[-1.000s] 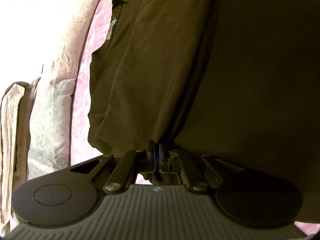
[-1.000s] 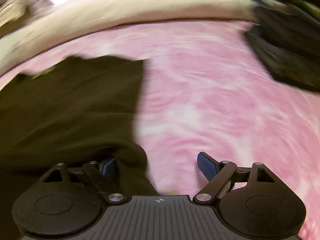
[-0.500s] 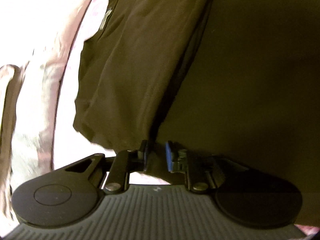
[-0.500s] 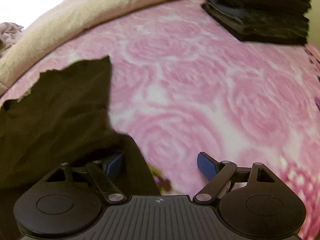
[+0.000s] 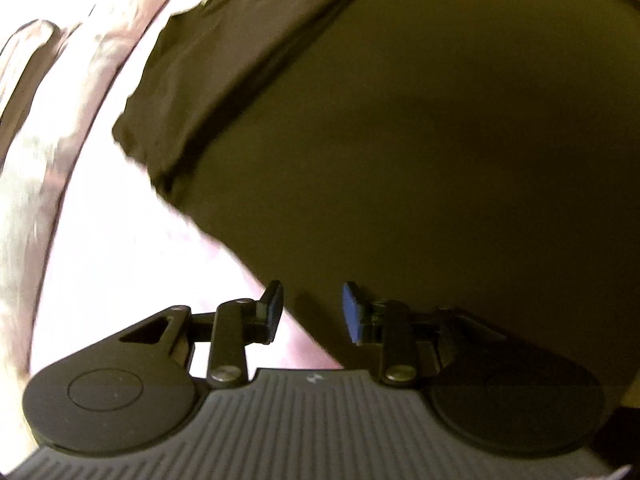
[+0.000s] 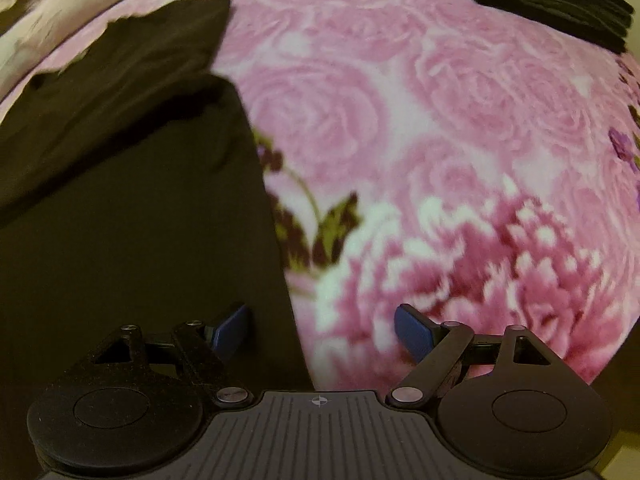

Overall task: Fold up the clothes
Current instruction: 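Grasp the sweater hem with the left gripper and fold it toward the collar, then grasp the folded sweater with the left gripper while the right gripper grasps it too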

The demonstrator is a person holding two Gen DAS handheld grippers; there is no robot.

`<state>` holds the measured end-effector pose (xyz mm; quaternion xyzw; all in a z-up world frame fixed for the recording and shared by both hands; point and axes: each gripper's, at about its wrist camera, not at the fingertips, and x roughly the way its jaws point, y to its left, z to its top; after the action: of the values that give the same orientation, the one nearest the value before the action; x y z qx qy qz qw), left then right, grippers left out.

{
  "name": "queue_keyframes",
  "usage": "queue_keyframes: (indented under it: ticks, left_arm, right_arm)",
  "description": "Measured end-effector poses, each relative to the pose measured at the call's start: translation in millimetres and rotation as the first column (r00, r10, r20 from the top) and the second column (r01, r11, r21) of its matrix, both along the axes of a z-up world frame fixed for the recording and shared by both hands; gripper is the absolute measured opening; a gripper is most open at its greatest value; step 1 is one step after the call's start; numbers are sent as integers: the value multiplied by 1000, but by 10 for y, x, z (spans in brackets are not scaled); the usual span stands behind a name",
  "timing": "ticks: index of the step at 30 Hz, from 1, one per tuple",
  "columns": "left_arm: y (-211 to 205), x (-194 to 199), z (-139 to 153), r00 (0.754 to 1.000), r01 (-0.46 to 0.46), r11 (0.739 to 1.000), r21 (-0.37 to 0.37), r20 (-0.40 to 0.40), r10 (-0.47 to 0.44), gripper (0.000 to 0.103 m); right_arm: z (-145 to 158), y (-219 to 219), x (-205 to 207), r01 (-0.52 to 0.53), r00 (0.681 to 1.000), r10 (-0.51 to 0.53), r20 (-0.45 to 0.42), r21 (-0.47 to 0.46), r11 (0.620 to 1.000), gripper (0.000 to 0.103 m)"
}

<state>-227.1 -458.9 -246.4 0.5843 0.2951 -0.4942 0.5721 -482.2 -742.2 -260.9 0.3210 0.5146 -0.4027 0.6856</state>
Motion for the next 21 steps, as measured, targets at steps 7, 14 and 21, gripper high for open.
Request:
queue_keyframes:
  ticks: [7,14,21]
  left_arm:
    - [714,-280,114,998,-49,999,6,-38,49,38]
    - [1398,-321,157,940,-265,962,-62,-237,244,38]
    - [1836,-362,-35,888,-349,933,-86,-349,300,37]
  right_arm:
    - [148,446,-152,-81,996,82,39,-18,997,83]
    - [290,1151,-392,-82,991,88,105,-59,995,83]
    - [381,1702,-758,-150,975,161,156,-83,985,82]
